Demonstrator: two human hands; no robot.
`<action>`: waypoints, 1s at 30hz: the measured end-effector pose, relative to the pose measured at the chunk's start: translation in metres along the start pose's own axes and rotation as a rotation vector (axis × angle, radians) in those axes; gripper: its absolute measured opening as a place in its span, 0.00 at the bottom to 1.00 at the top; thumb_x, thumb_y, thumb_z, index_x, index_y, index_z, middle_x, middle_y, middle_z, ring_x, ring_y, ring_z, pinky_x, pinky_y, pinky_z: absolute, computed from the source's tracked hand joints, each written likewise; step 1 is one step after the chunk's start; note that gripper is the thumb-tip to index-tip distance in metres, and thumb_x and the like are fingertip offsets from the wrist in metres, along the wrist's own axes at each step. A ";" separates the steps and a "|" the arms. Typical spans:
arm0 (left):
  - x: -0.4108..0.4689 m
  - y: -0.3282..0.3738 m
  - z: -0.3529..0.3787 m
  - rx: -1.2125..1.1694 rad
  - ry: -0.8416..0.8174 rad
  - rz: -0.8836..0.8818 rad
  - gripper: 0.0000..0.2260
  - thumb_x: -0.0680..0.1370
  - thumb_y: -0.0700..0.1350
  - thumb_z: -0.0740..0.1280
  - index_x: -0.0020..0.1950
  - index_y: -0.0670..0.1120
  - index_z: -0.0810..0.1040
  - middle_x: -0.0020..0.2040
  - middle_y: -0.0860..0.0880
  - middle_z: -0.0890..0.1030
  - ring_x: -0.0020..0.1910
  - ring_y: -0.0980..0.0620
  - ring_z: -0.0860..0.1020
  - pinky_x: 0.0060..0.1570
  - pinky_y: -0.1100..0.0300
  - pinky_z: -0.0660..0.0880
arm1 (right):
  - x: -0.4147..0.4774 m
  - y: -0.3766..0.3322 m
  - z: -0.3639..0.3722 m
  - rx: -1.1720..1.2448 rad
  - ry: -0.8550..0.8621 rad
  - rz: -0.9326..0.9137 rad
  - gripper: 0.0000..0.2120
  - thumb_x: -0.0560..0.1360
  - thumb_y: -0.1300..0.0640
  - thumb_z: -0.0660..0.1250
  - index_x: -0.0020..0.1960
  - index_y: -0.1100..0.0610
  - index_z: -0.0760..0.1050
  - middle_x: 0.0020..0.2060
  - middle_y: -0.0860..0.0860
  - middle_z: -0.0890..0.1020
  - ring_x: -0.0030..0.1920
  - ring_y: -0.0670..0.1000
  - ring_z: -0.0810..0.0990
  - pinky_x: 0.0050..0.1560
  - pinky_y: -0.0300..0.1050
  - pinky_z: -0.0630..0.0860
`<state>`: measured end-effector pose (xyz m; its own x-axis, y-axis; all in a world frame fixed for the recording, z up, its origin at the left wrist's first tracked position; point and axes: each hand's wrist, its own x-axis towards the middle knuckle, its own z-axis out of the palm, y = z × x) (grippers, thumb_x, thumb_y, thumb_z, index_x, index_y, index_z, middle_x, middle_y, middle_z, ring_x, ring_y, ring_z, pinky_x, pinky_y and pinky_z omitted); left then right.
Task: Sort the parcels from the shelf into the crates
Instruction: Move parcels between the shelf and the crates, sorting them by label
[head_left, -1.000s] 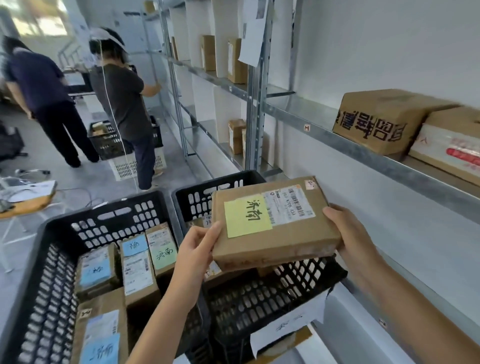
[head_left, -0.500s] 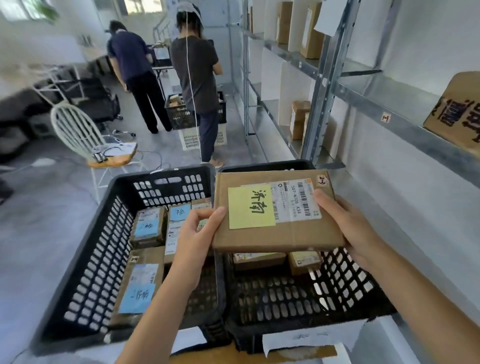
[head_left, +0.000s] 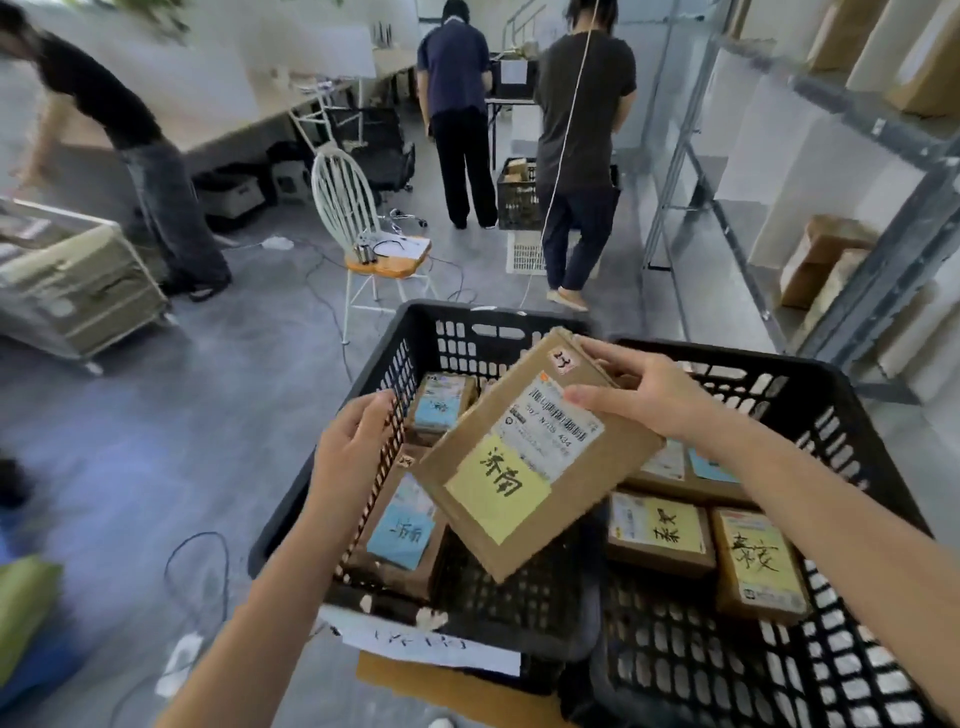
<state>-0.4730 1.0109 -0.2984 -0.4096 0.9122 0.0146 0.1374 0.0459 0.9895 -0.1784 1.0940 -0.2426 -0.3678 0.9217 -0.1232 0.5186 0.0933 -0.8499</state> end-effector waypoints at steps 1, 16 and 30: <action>0.009 -0.003 -0.008 0.015 0.020 -0.002 0.10 0.83 0.51 0.61 0.56 0.54 0.82 0.51 0.54 0.84 0.53 0.56 0.82 0.56 0.52 0.78 | 0.014 -0.007 0.006 -0.082 -0.065 -0.011 0.42 0.58 0.25 0.73 0.69 0.27 0.64 0.53 0.30 0.75 0.48 0.33 0.78 0.38 0.30 0.73; 0.107 -0.054 -0.034 0.077 -0.128 -0.049 0.10 0.83 0.49 0.60 0.57 0.50 0.80 0.54 0.53 0.82 0.57 0.55 0.79 0.62 0.50 0.75 | 0.087 0.031 0.107 0.144 -0.203 0.541 0.28 0.67 0.35 0.73 0.61 0.49 0.78 0.50 0.49 0.87 0.52 0.52 0.85 0.62 0.54 0.76; 0.135 -0.080 0.005 0.807 -0.788 -0.103 0.15 0.83 0.52 0.58 0.63 0.45 0.76 0.57 0.49 0.80 0.55 0.49 0.78 0.49 0.59 0.75 | 0.046 0.076 0.162 0.483 0.115 1.067 0.10 0.81 0.64 0.62 0.60 0.63 0.77 0.52 0.61 0.85 0.54 0.62 0.82 0.61 0.60 0.76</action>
<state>-0.5349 1.1322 -0.3766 0.1903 0.8781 -0.4390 0.7942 0.1251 0.5946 -0.2809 1.0824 -0.3955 0.1599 0.4778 -0.8638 0.1661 -0.8756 -0.4536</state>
